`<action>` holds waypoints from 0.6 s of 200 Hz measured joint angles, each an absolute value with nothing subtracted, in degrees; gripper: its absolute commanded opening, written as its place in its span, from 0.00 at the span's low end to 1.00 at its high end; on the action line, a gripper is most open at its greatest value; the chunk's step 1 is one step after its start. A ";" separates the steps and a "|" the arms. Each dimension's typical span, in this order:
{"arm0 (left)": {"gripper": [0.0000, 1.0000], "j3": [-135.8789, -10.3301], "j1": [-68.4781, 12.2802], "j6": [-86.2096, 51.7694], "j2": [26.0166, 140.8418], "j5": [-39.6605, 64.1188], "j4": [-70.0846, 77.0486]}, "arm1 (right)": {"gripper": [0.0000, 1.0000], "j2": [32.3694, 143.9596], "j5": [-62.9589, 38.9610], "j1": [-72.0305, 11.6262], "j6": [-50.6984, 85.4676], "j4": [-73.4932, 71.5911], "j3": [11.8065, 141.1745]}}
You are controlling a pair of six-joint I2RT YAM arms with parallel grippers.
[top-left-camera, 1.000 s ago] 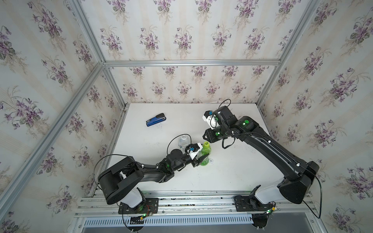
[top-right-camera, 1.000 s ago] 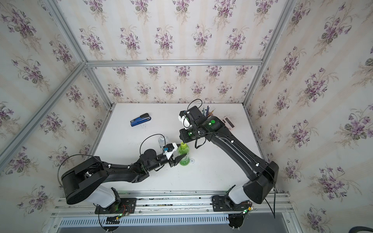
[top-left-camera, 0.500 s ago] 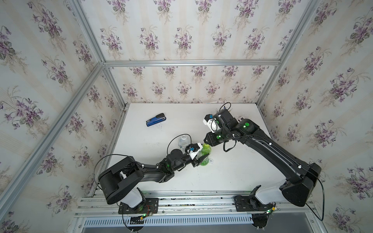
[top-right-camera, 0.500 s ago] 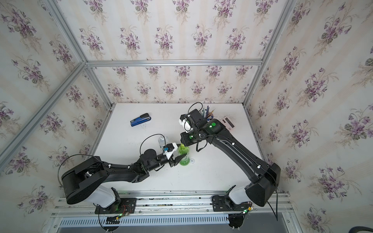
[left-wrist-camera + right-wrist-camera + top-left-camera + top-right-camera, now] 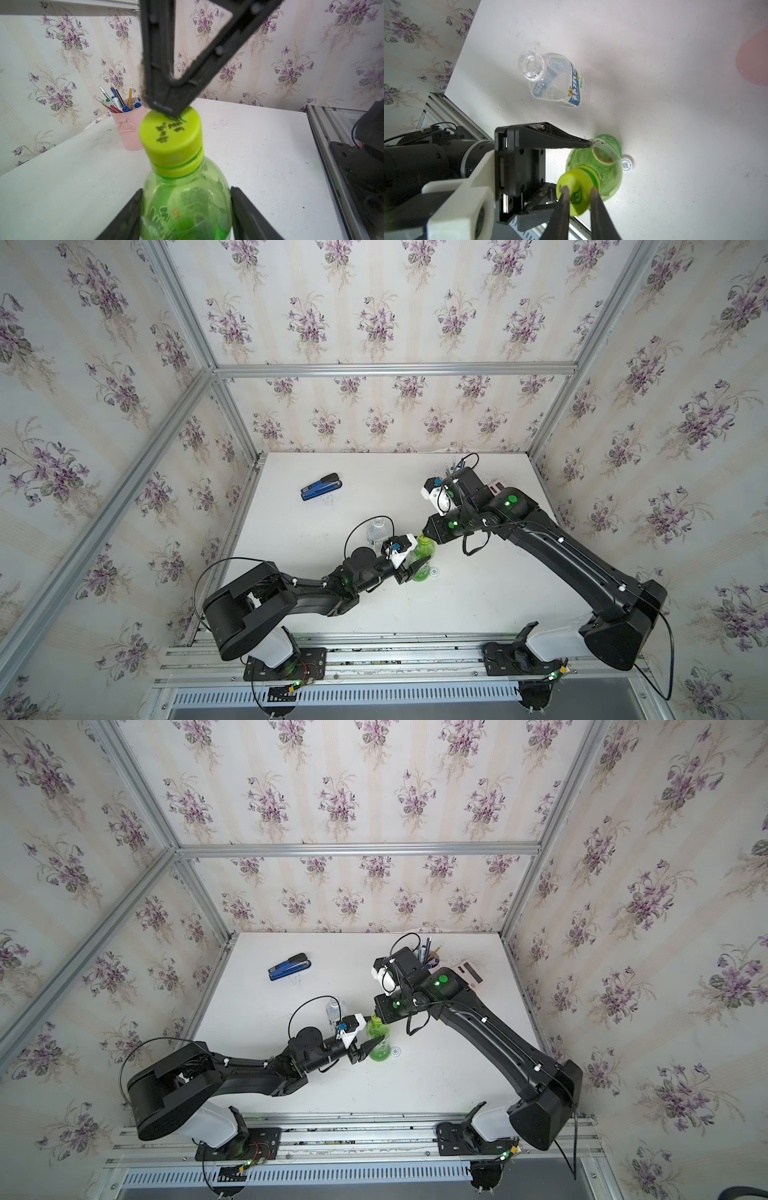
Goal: Screw on the bottle caps
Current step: Screw the bottle cap onto the plastic bottle.
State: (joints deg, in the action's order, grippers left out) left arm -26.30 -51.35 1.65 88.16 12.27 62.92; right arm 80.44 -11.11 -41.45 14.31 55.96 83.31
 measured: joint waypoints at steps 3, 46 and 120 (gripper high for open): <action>0.64 -26.30 -51.35 1.56 88.16 12.23 62.92 | 0.21 80.36 -11.11 -41.45 14.46 55.96 83.22; 0.64 -26.33 -51.35 1.28 88.16 12.01 62.85 | 0.20 79.61 -11.09 -41.41 15.16 55.94 81.23; 0.64 -26.35 -51.40 1.30 88.16 12.67 62.85 | 0.20 81.28 -9.65 -40.49 16.56 55.92 84.60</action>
